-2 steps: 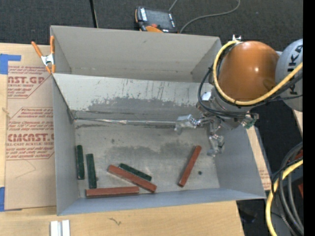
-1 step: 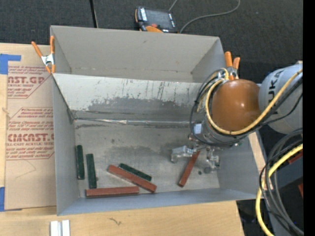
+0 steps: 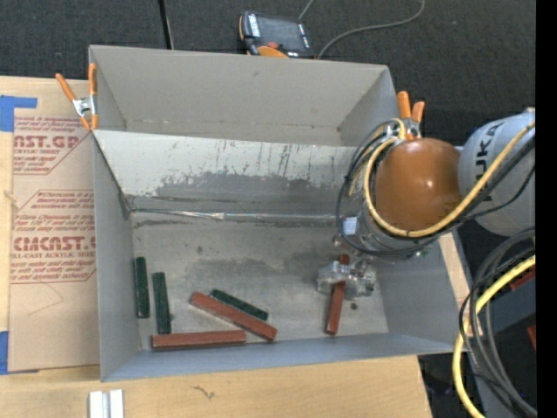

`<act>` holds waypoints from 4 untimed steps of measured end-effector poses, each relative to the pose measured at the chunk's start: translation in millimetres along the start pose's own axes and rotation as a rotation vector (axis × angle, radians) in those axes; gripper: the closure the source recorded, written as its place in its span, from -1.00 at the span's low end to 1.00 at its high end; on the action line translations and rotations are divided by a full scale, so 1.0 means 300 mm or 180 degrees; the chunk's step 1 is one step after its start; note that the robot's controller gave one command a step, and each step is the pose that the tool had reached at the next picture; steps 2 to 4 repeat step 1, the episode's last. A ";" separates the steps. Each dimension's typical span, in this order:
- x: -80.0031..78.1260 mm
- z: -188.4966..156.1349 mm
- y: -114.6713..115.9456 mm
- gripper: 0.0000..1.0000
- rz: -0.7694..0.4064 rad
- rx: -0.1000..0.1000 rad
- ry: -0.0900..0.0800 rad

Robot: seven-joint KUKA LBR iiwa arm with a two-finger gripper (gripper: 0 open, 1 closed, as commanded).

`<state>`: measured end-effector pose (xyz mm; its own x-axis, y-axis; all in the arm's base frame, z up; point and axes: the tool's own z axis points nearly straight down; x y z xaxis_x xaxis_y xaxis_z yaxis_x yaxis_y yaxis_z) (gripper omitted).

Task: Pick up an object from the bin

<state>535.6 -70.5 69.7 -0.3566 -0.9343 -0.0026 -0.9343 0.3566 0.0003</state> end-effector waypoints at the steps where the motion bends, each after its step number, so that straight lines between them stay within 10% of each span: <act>1: -0.039 -0.569 0.036 1.00 -0.0307 0.0027 -0.0004; 4: -0.039 -0.569 0.036 1.00 -0.0307 0.0027 -0.0004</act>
Offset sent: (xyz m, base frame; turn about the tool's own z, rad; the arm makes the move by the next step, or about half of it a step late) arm -0.0076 0.0127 0.1666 -0.0970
